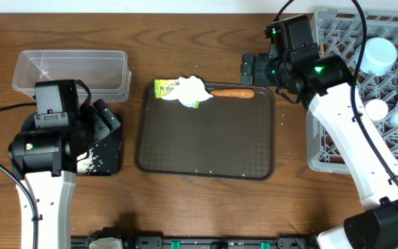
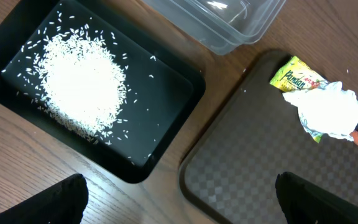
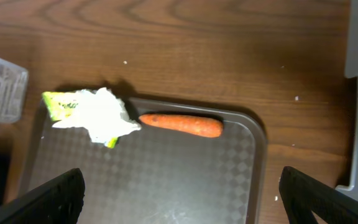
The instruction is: Sort waste into correct bins and load items into the dishwasher rack
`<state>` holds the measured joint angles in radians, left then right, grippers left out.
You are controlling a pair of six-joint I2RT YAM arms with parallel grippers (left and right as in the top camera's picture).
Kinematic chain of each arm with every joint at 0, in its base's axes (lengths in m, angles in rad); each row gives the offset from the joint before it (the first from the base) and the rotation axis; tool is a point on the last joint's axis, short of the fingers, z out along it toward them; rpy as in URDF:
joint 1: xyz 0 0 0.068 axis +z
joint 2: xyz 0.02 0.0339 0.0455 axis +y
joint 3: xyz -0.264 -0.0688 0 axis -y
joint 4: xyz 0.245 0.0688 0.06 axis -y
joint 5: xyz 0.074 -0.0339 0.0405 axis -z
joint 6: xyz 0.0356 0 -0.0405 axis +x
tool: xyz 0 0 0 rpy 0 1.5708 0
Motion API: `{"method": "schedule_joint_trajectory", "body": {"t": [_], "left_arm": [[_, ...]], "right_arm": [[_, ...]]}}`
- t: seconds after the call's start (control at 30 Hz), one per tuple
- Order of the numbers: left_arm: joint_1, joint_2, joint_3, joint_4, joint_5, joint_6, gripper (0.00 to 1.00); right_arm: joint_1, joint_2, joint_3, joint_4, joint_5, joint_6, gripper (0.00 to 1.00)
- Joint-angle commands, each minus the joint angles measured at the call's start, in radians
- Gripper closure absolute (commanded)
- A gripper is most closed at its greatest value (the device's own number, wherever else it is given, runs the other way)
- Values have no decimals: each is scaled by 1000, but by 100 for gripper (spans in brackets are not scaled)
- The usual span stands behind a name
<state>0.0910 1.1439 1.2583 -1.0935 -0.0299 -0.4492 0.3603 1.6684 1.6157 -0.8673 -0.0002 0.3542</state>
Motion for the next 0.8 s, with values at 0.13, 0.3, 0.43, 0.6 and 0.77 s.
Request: {"method": "schedule_joint_trajectory", "body": {"t": [0.13, 0.3, 0.43, 0.6, 0.77], "left_arm": [[5, 1, 16, -2, -8, -9, 1], [5, 1, 16, -2, -8, -9, 1], [5, 1, 16, -2, -8, -9, 1], [5, 1, 16, -2, -8, -9, 1], [5, 1, 16, -2, -8, -9, 1]], "right_arm": [[1, 7, 5, -5, 300, -11, 1], [-37, 8, 5, -5, 399, -11, 1], [-57, 8, 5, -19, 393, -12, 1], [-66, 8, 5, -26, 392, -11, 1], [-64, 8, 5, -27, 392, -11, 1]]}}
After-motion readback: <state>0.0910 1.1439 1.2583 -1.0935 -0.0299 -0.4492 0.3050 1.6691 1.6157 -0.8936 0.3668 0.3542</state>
